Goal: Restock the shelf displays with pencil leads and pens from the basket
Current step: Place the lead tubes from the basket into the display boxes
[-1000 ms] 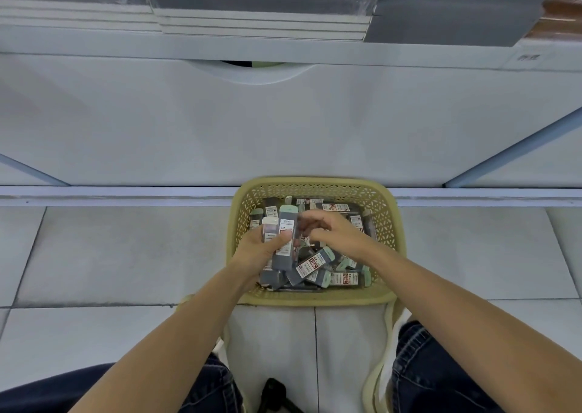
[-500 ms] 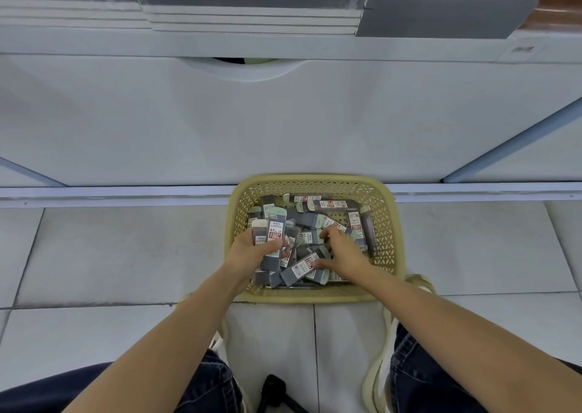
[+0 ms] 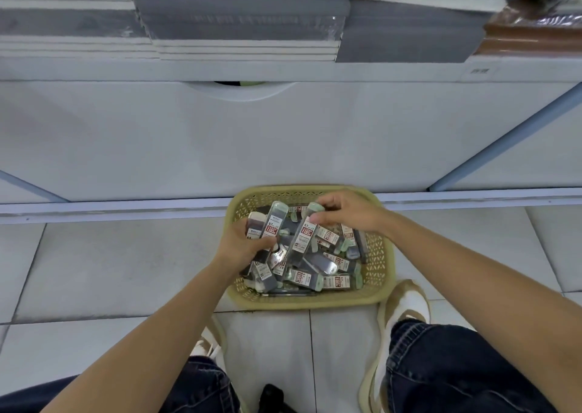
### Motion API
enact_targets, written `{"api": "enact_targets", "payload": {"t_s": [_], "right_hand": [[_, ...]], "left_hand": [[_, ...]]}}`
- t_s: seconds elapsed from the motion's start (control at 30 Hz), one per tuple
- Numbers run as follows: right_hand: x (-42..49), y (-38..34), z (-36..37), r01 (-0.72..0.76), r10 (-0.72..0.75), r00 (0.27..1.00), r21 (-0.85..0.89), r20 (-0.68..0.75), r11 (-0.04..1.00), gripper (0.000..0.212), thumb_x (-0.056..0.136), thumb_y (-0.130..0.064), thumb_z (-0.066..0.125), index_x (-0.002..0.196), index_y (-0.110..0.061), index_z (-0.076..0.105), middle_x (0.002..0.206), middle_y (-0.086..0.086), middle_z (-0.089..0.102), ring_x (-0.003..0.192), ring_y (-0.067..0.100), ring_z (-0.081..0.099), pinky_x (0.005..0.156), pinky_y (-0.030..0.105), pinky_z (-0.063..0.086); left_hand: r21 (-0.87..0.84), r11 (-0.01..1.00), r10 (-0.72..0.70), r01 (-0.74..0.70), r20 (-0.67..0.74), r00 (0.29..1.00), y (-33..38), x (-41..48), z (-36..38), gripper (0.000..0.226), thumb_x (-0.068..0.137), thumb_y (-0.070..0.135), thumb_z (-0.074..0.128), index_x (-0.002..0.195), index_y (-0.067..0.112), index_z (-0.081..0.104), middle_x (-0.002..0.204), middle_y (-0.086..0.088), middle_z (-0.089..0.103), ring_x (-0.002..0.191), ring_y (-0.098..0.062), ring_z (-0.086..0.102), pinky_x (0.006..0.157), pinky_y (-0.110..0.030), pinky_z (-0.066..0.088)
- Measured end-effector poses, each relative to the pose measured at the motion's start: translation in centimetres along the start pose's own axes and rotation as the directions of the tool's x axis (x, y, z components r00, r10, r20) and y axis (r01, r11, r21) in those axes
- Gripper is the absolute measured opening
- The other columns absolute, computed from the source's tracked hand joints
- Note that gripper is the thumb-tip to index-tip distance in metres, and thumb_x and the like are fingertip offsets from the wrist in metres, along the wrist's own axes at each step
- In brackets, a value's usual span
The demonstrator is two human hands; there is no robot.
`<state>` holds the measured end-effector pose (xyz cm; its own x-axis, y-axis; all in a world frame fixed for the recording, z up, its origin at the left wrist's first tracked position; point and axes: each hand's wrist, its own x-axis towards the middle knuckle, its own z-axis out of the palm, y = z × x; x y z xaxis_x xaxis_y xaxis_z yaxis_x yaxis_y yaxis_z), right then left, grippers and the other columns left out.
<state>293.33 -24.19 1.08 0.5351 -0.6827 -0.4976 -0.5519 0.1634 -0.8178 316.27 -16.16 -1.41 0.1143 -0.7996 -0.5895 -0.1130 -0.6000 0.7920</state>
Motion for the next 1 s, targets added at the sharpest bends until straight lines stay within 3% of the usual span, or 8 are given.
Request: {"api": "enact_targets", "payload": {"t_s": [0.13, 0.23, 0.33, 0.4, 0.5, 0.63, 0.8, 1.0], "right_hand": [[-0.9, -5.3, -1.8, 0.116, -0.113, 0.992, 0.051, -0.059, 0.992, 0.031, 0.086, -0.022, 0.072, 0.114, -0.01, 0.067, 0.11, 0.011, 0.071, 0.104, 0.027, 0.067, 0.094, 0.038, 0.053], [-2.7, -9.2, -3.4, 0.23, -0.217, 0.969, 0.115, -0.116, 0.966, 0.014, 0.088, -0.005, 0.067, 0.102, -0.004, 0.063, 0.099, 0.01, 0.071, 0.089, 0.02, 0.069, 0.082, 0.034, 0.056], [-5.8, -13.1, -5.0, 0.347, -0.319, 0.922, 0.099, -0.221, 0.933, 0.017, 0.087, 0.004, 0.064, 0.102, -0.003, 0.059, 0.096, 0.013, 0.066, 0.079, 0.014, 0.063, 0.069, 0.024, 0.053], [-8.3, -15.5, -5.9, 0.416, -0.387, 0.871, 0.037, -0.304, 0.908, 0.029, 0.087, 0.004, 0.065, 0.114, 0.001, 0.055, 0.1, 0.016, 0.064, 0.08, 0.018, 0.06, 0.068, 0.027, 0.052], [-12.2, -18.9, -7.4, 0.482, -0.451, 0.796, -0.029, -0.405, 0.876, 0.052, 0.088, -0.001, 0.066, 0.134, -0.011, 0.045, 0.094, 0.017, 0.06, 0.08, 0.021, 0.059, 0.068, 0.031, 0.051], [-17.5, -22.4, -10.5, 0.508, -0.488, 0.753, -0.082, -0.441, 0.858, 0.029, 0.091, -0.007, 0.063, 0.12, -0.011, 0.061, 0.103, 0.006, 0.071, 0.094, 0.014, 0.069, 0.078, 0.027, 0.054], [-24.3, -26.9, -15.4, 0.61, -0.594, 0.588, -0.18, -0.549, 0.771, 0.021, 0.093, -0.006, 0.059, 0.113, -0.01, 0.063, 0.103, 0.002, 0.07, 0.091, 0.01, 0.067, 0.078, 0.024, 0.054], [-31.1, -32.0, -22.9, 0.638, -0.683, 0.302, -0.391, -0.665, 0.663, 0.018, 0.096, -0.006, 0.055, 0.112, -0.009, 0.061, 0.088, -0.003, 0.068, 0.078, 0.006, 0.063, 0.074, 0.021, 0.051]], "left_hand": [[-0.047, 0.988, 0.15, -0.145, 0.128, 0.98, 4.7, -1.4, 0.2, 0.026, 0.076, 0.003, 0.079, 0.097, 0.012, 0.068, 0.093, -0.015, 0.075, 0.076, -0.027, 0.072, 0.063, -0.035, 0.059], [-0.115, 0.971, 0.23, -0.211, 0.19, 0.954, 8.7, -3.0, 0.2, 0.017, 0.086, 0.008, 0.071, 0.103, 0.009, 0.068, 0.1, -0.015, 0.074, 0.085, -0.028, 0.072, 0.077, -0.039, 0.058], [-0.244, 0.935, 0.31, -0.257, 0.21, 0.927, 12.8, -5.1, 0.5, 0.014, 0.093, 0.007, 0.059, 0.102, 0.007, 0.07, 0.102, -0.014, 0.074, 0.09, -0.026, 0.069, 0.087, -0.04, 0.053], [-0.276, 0.9, 0.404, -0.338, 0.232, 0.885, 15.7, -6.9, 1.0, 0.014, 0.093, 0.005, 0.058, 0.096, 0.012, 0.07, 0.097, -0.008, 0.075, 0.087, -0.021, 0.07, 0.084, -0.037, 0.054], [-0.291, 0.838, 0.533, -0.461, 0.261, 0.805, 19.9, -9.9, 1.9, 0.012, 0.093, 0.008, 0.06, 0.094, 0.016, 0.067, 0.094, -0.003, 0.075, 0.085, -0.017, 0.071, 0.078, -0.031, 0.057], [-0.318, 0.768, 0.636, -0.556, 0.272, 0.722, 25.3, -13.6, 3.3, 0.01, 0.096, 0.016, 0.057, 0.102, 0.015, 0.065, 0.091, -0.003, 0.075, 0.078, -0.016, 0.071, 0.062, -0.026, 0.055], [-0.323, 0.675, 0.735, -0.663, 0.22, 0.641, 32.4, -16.9, 4.9, 0.023, 0.102, 0.018, 0.045, 0.105, 0.012, 0.067, 0.095, -0.003, 0.075, 0.083, -0.014, 0.07, 0.072, -0.028, 0.056], [-0.379, 0.55, 0.834, -0.745, 0.204, 0.512, 39.4, -19.4, 7.0, 0.023, 0.102, 0.022, 0.046, 0.11, 0.008, 0.063, 0.078, -0.004, 0.072, 0.067, -0.016, 0.068, 0.064, -0.025, 0.056]]}}
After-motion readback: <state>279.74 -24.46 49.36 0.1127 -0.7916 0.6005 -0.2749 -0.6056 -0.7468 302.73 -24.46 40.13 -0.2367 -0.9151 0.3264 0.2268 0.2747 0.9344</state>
